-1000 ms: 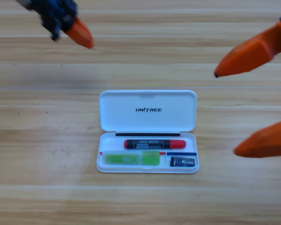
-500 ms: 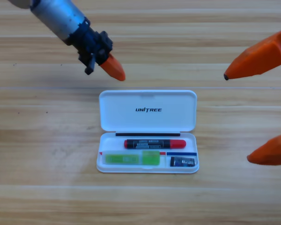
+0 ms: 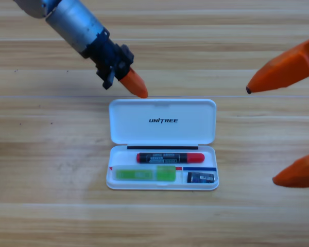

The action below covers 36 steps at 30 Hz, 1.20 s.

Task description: Clean up eraser and pencils

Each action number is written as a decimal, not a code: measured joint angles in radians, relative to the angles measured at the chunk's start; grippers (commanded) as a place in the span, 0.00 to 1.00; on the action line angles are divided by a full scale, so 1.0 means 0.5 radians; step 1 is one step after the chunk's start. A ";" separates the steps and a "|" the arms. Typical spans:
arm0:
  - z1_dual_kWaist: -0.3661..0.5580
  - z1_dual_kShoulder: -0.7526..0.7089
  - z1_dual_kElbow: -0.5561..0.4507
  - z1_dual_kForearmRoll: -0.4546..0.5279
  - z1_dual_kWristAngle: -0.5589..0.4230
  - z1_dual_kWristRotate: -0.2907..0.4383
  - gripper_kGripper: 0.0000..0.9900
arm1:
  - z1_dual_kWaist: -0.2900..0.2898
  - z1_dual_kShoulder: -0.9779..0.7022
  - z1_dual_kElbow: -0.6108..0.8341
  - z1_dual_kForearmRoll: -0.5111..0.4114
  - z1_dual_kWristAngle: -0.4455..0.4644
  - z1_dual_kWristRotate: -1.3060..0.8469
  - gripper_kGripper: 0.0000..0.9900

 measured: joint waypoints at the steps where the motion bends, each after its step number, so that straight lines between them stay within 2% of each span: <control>1: 0.000 0.011 0.000 0.012 -0.003 0.002 0.00 | 0.000 0.000 0.004 0.000 0.001 0.000 0.98; 20: -0.001 0.051 0.000 0.280 -0.061 0.146 0.00 | 0.000 0.000 0.011 0.000 0.005 0.003 0.98; 36: -0.091 0.051 0.115 0.285 -0.061 0.223 0.00 | 0.000 0.000 0.011 -0.016 0.005 0.016 0.98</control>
